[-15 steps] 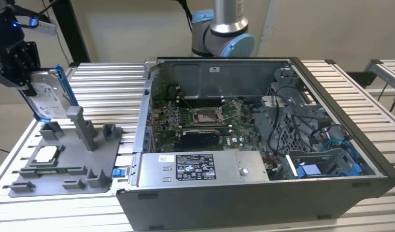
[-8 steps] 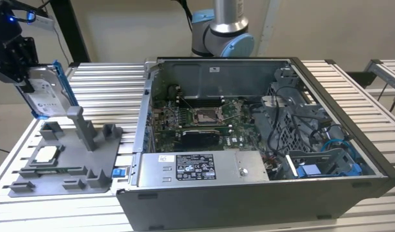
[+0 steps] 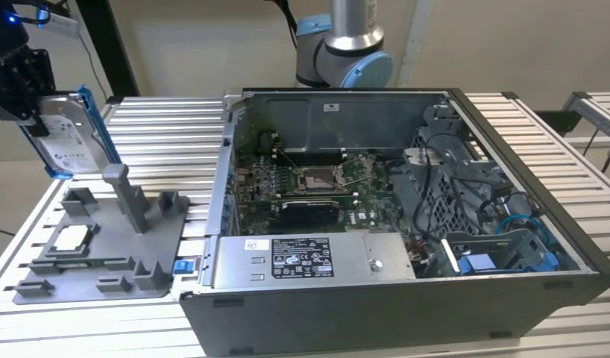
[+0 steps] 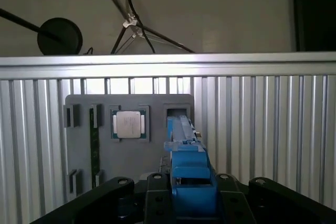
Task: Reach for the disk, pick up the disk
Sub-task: 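Pick up the disk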
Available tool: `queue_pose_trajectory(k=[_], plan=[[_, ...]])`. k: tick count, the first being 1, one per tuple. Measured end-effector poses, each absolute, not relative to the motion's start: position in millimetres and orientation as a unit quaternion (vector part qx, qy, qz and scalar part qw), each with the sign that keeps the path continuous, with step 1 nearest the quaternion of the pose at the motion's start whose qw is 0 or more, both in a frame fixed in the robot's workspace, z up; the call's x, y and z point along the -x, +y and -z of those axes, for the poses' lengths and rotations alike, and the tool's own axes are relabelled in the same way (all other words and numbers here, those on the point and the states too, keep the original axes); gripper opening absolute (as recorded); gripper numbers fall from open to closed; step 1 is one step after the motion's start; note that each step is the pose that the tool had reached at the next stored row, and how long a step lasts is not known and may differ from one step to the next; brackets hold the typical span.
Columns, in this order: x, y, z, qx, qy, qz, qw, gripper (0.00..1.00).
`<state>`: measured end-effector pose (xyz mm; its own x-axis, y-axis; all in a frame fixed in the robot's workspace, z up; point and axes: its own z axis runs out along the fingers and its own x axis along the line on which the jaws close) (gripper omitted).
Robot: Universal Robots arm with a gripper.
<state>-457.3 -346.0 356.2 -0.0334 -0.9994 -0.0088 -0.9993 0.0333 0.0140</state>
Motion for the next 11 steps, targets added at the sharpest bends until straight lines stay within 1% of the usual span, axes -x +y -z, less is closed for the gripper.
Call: queue_pose_trajectory(k=[11], plan=[[457,-346,-372,-0.695,-0.719,0.008,0.002,0.0]])
